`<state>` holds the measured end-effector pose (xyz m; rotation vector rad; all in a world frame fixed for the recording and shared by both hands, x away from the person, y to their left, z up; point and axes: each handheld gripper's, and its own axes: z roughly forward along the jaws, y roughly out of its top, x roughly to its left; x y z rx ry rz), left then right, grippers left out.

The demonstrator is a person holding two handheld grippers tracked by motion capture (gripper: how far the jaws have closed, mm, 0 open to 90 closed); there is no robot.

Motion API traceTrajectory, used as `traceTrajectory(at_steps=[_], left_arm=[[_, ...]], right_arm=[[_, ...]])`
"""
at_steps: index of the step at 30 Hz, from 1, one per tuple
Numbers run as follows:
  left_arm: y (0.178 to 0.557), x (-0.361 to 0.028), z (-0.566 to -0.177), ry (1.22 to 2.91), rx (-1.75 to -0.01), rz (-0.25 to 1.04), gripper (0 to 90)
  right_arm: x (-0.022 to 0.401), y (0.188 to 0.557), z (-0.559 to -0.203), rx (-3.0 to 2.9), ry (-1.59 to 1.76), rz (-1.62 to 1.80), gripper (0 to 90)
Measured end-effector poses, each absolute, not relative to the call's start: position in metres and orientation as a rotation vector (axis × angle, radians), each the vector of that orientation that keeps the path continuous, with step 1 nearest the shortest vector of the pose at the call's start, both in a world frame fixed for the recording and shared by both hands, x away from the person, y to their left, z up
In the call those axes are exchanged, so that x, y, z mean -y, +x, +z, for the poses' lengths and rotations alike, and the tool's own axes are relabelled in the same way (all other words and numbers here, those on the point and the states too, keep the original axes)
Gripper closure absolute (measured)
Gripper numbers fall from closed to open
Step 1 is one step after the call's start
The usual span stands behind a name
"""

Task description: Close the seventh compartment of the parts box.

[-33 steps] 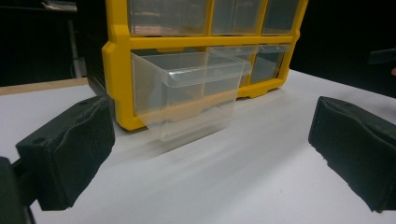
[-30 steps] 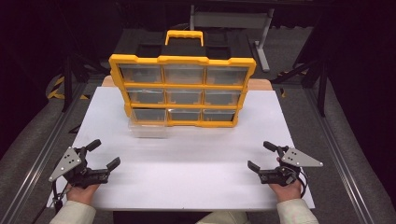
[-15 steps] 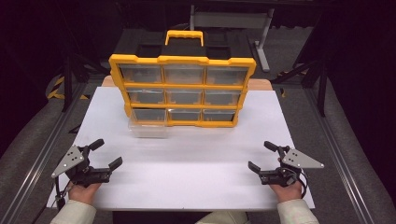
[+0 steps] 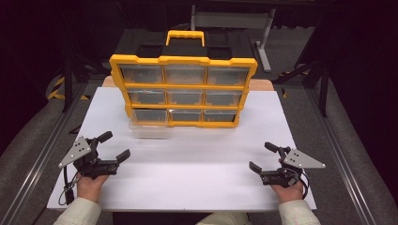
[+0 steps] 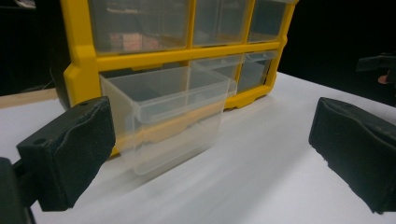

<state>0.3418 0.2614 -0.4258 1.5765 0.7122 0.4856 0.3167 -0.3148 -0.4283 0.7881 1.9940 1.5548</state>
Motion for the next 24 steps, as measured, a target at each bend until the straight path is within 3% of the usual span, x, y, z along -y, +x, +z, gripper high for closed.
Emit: traceTrajectory(at_steps=[24], left_arm=[[0.375,-0.220,-0.398,1.600,-0.599,0.442,1.7]], right_arm=[[0.316,0.318,-0.430,-2.002,0.807,1.574,8.1]])
